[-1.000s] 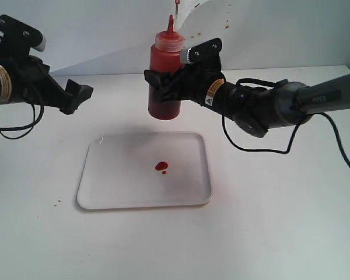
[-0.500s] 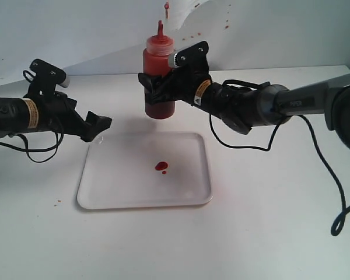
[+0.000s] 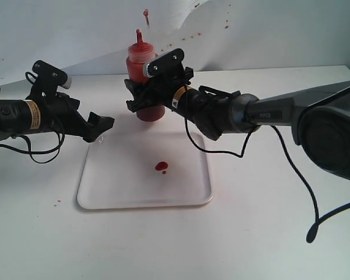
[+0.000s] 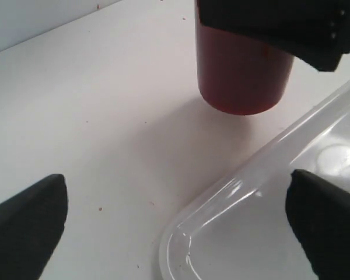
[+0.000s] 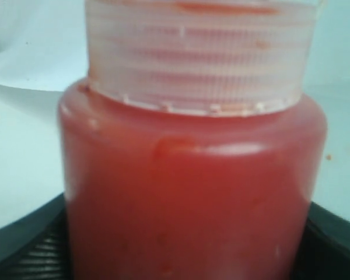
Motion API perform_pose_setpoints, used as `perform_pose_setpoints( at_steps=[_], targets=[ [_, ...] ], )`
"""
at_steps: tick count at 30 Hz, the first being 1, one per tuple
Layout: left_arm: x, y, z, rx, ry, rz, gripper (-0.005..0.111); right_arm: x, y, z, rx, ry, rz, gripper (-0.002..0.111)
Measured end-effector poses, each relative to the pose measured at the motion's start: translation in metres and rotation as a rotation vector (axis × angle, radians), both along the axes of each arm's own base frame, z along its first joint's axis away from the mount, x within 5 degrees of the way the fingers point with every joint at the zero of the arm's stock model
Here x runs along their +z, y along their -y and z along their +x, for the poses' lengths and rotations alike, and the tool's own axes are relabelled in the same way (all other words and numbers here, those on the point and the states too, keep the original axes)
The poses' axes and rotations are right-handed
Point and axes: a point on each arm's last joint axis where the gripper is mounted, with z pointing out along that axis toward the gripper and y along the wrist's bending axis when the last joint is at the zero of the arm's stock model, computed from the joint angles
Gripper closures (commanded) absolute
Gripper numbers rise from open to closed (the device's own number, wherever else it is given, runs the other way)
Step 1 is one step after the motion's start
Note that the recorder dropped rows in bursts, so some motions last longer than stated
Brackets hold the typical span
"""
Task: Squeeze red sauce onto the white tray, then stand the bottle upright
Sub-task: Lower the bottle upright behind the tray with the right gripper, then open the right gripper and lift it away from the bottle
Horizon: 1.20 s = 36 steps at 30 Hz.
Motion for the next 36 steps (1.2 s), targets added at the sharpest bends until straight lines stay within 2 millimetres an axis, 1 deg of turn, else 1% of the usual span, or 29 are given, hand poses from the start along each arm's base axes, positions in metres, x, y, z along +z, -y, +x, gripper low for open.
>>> perform_pose_setpoints(
  at_steps=[2, 5, 7, 8, 9, 10, 11, 13, 14, 15, 19, 23, 26, 29, 36],
  targets=[
    [0.000, 0.000, 0.000, -0.001, 0.001, 0.002, 0.012, -0.008, 0.000, 0.000, -0.052, 0.002, 0.016, 0.108],
    [0.000, 0.000, 0.000, 0.001, 0.001, 0.000, 0.012, -0.024, 0.006, 0.004, -0.164, -0.041, 0.107, 0.108],
    [0.000, 0.000, 0.000, 0.001, 0.001, 0.000, 0.012, -0.028, 0.008, 0.005, -0.193, -0.047, 0.129, 0.108],
    [0.000, 0.000, 0.000, 0.001, 0.001, 0.000, 0.012, -0.028, 0.008, 0.005, -0.197, -0.047, 0.129, 0.104],
    [0.000, 0.000, 0.000, 0.001, 0.001, 0.000, 0.012, -0.028, 0.008, 0.005, -0.199, -0.047, 0.129, 0.098],
    [0.000, 0.000, 0.000, 0.002, 0.001, -0.001, 0.012, -0.028, 0.007, 0.005, -0.193, -0.044, 0.125, 0.089],
    [0.000, 0.000, 0.000, 0.004, 0.001, -0.003, 0.012, -0.028, 0.006, 0.004, -0.177, -0.035, 0.111, 0.075],
    [0.000, 0.000, 0.000, 0.007, 0.001, -0.004, 0.012, -0.028, 0.002, 0.002, -0.120, -0.007, 0.058, 0.042],
    [0.000, 0.000, 0.000, 0.007, 0.001, -0.004, 0.012, -0.028, 0.000, 0.000, -0.095, 0.007, 0.035, 0.027],
    [0.000, 0.000, 0.000, 0.005, 0.003, -0.002, 0.012, -0.028, -0.002, -0.001, -0.077, 0.021, 0.021, 0.020],
    [0.000, 0.000, 0.000, 0.005, 0.003, -0.002, 0.012, -0.020, -0.009, -0.004, -0.054, 0.068, 0.049, 0.019],
    [0.000, 0.000, 0.000, 0.005, 0.003, -0.002, 0.012, -0.015, -0.012, -0.006, -0.045, 0.091, 0.066, 0.019],
    [0.000, 0.000, 0.000, 0.005, 0.003, -0.002, 0.012, -0.004, -0.013, -0.006, -0.043, 0.110, 0.087, 0.019],
    [0.000, 0.000, 0.000, 0.005, 0.003, -0.002, 0.012, 0.014, -0.017, -0.008, -0.035, 0.140, 0.110, 0.019],
    [0.000, 0.000, 0.000, 0.005, 0.003, -0.002, 0.012, 0.079, -0.027, -0.020, -0.003, 0.247, 0.185, 0.019]
  ],
)
